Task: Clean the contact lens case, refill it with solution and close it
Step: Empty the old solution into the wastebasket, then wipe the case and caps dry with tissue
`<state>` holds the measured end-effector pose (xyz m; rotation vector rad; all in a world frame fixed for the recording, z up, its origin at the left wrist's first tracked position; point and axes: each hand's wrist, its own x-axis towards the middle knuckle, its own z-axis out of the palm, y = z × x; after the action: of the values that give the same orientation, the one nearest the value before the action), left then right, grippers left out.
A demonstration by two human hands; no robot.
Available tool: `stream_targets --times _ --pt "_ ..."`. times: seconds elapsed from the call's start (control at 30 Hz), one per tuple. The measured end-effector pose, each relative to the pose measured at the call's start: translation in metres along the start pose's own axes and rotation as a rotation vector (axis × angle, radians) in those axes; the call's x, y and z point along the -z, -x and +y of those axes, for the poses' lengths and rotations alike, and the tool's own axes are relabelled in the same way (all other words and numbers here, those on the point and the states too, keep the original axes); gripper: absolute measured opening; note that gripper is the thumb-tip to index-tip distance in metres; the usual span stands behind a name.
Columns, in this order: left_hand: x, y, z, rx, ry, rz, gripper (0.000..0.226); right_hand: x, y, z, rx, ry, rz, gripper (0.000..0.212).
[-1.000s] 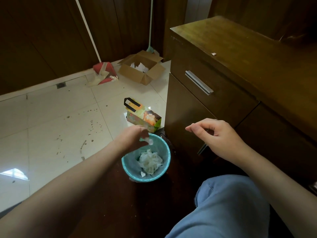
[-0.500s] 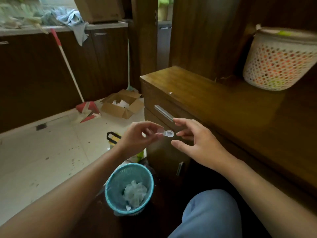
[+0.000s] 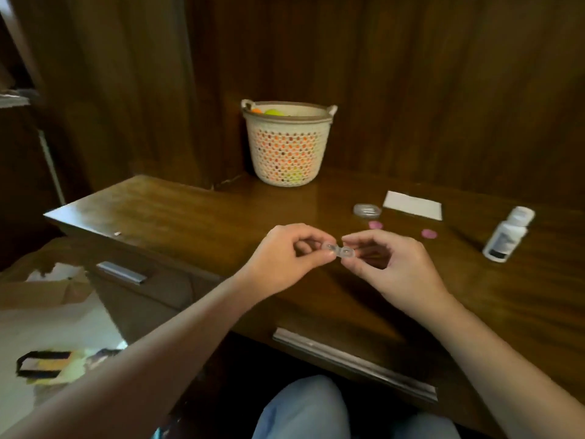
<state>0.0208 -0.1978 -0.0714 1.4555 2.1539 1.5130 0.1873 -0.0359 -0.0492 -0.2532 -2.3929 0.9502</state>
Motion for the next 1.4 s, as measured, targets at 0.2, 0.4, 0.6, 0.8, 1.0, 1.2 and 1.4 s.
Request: stream_targets --times 0.2,0.4,0.6,0.8,1.0,1.2,1.4 --pt "-0.092 -0.07 0.021 -0.094 0.025 -0.188 0.033 0.072 0.021 0.061 -0.191 0.188 0.106 0.026" --pt "-0.124 -0.117 0.016 -0.153 -0.112 0.029 0.014 0.097 0.008 0.111 -0.339 0.282 0.046 0.028" --pt "-0.128 -0.126 0.0 -0.07 -0.163 0.151 0.017 0.081 -0.031 0.126 -0.344 0.294 0.03 0.025" --pt "-0.128 -0.128 0.0 0.032 -0.048 0.087 0.015 0.074 -0.03 0.121 -0.313 0.301 0.178 0.034" --pt "-0.13 -0.125 0.004 0.011 -0.053 0.076 0.01 0.095 -0.011 0.125 -0.195 0.295 0.856 0.035" --pt "-0.13 -0.122 0.006 -0.032 -0.126 0.038 0.009 0.117 -0.009 0.156 -0.563 0.258 1.05 0.074" --pt "-0.131 -0.119 0.016 -0.116 -0.246 0.031 0.022 0.114 -0.01 0.148 -0.135 0.489 1.084 0.06"
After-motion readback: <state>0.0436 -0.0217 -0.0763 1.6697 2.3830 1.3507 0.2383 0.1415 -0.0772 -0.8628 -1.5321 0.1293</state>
